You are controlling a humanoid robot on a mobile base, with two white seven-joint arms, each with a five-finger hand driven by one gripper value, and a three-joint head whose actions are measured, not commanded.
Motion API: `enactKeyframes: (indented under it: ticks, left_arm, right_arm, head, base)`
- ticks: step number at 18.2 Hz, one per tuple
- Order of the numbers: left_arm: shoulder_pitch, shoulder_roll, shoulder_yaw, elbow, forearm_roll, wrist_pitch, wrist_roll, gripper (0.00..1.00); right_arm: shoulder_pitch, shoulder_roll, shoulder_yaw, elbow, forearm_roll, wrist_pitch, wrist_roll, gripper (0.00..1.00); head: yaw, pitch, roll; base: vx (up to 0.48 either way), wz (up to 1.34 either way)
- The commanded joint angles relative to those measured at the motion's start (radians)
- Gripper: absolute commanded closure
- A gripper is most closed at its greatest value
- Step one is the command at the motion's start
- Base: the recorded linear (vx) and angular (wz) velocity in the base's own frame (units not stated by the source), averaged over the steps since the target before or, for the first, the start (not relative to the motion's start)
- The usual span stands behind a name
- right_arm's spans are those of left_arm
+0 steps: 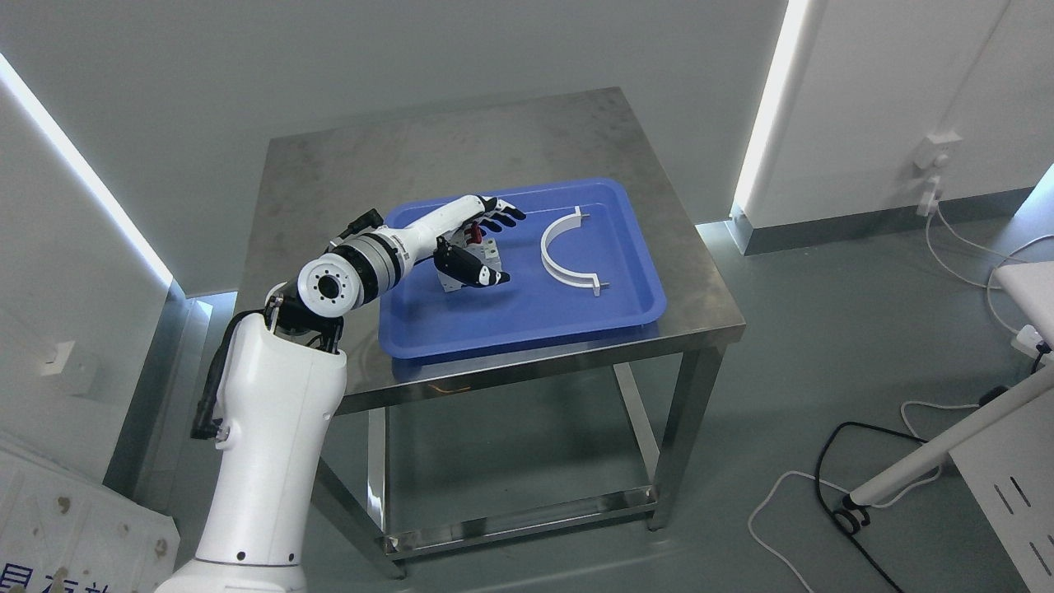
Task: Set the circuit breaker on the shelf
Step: 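Close the left hand around the grey circuit breaker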
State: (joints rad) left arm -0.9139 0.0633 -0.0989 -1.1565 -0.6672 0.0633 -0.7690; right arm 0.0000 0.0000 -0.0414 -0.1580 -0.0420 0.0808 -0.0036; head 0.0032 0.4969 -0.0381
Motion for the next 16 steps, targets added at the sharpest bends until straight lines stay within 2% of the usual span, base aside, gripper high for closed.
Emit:
enactKeyframes:
  ticks: [1, 9, 13, 16]
  left_arm:
    - [-0.008, 0.001, 0.047, 0.086, -0.032, -0.033, 0.016, 0.33]
    - [0.007, 0.023, 0.079, 0.097, -0.032, -0.074, 0.013, 0.34]
    - [0.012, -0.017, 0.073, 0.097, -0.031, -0.105, 0.007, 0.45]
    - [0.012, -0.046, 0.077, 0.116, -0.031, -0.143, 0.007, 0.61]
  right_arm:
    - [0.015, -0.017, 0.000, 0.000, 0.001, -0.033, 0.001, 0.00]
    - [0.015, -0.017, 0.000, 0.000, 0.001, -0.033, 0.001, 0.00]
    - [0.015, -0.017, 0.000, 0.000, -0.001, -0.033, 0.001, 0.00]
    - [0.015, -0.017, 0.000, 0.000, 0.001, -0.033, 0.001, 0.00]
  head:
    - [0.0000, 0.000, 0.000]
    - [0.0000, 0.000, 0.000]
    - [0.0000, 0.000, 0.000]
    - [0.0000, 0.000, 0.000]
  base:
    - [0.000, 0.00]
    - [0.000, 0.00]
    - [0.000, 0.00]
    - [0.000, 0.00]
